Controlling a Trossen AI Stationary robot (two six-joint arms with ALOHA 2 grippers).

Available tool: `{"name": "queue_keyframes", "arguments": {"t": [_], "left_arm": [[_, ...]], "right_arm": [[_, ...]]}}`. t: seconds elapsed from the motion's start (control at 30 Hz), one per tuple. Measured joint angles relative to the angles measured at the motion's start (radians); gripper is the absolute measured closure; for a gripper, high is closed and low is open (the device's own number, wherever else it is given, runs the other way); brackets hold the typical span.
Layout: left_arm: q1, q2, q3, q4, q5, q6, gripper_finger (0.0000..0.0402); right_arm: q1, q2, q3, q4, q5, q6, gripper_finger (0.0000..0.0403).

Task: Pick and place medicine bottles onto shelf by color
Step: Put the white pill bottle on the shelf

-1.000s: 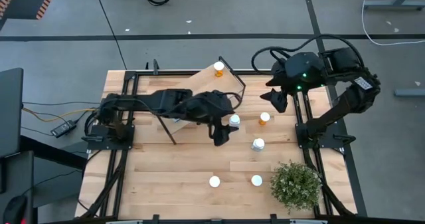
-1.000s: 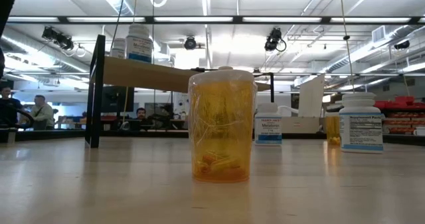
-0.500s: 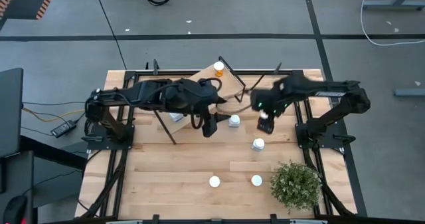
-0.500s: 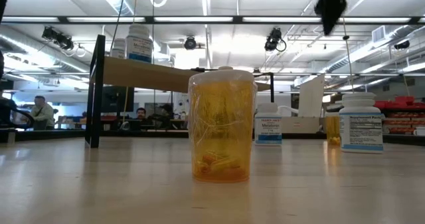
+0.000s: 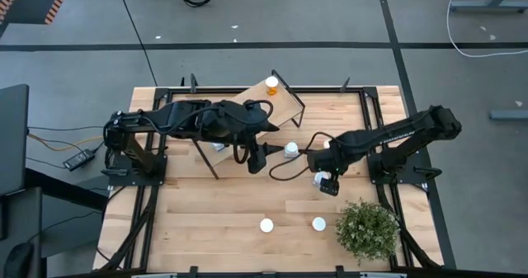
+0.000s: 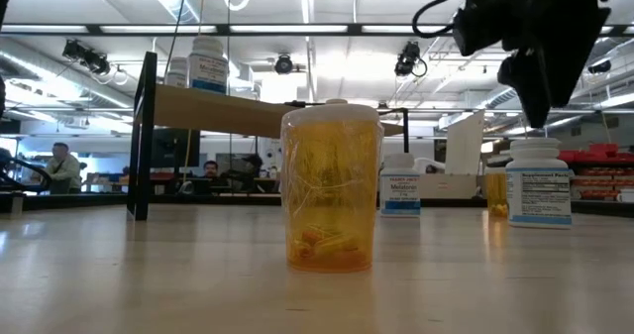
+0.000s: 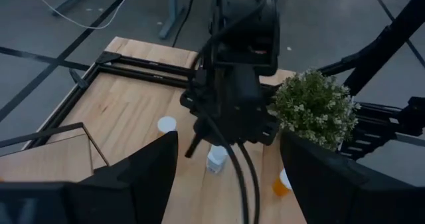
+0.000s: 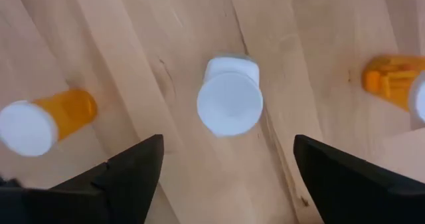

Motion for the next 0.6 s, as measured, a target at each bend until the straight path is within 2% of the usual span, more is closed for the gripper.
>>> {"name": "queue_keyframes", "arguments": {"t": [0.17,0.37,0.6], "left_arm": [[0.0,0.0,0.0,0.0,0.0,-0.006,0.0132],[0.0,0.0,0.0,0.0,0.0,-0.029,0.0132],[-0.006,0.0,0.0,-0.001,0.0,-0.038,0.0132]], "right_arm": [[0.017,0.0,-0.043,0.049,0.048,0.044,0.0046],[0.017,0.0,-0.117,0.132,0.052,0.094,0.0045],[0.017,0.0,-0.16,0.151,0.093,0.142,0.0047]]}}
